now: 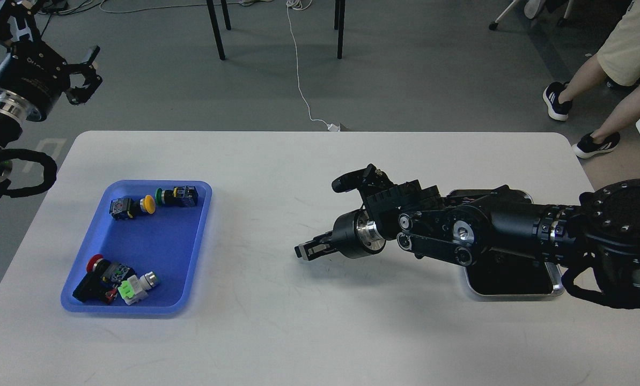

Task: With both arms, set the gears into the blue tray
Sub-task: 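Carry the black ring to the table center and open the right gripper, then retract the right gripper and swing the left arm toward the ring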

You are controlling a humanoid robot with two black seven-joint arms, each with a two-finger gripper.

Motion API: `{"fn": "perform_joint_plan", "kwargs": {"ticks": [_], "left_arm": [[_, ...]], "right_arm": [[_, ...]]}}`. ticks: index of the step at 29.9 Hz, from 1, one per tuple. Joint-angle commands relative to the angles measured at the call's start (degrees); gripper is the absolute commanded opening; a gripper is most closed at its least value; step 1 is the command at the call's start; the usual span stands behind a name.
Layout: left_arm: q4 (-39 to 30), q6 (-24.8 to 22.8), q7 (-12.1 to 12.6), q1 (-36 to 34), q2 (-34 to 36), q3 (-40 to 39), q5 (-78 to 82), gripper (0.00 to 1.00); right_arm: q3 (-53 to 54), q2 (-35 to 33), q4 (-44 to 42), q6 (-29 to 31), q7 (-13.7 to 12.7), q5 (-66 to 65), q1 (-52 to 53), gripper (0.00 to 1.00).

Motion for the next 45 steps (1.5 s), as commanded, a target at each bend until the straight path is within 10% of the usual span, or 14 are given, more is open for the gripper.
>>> {"fn": "perform_joint_plan", "kwargs": {"ticks": [1,25,45], "left_arm": [[0.00,0.00,0.00,0.12,0.11,0.00,0.07,0.99],[-0.09,0.00,0.26,-0.23,1.51,-0.09,0.16,0.99],[-24.76,0.00,-0.35,-6.64,-0.83,4.04,31.03,0.98]], "right_arm": [[0.06,0.03,-1.62,-0.08,0.01,-0.01,-1.56,0.14],[9.27,-1.54,2.85,0.36,0.18,4.81,3.09,0.91],[56.29,-32.46,5.05,0.62,0.44,28.15,-16.13,0.97]]}}
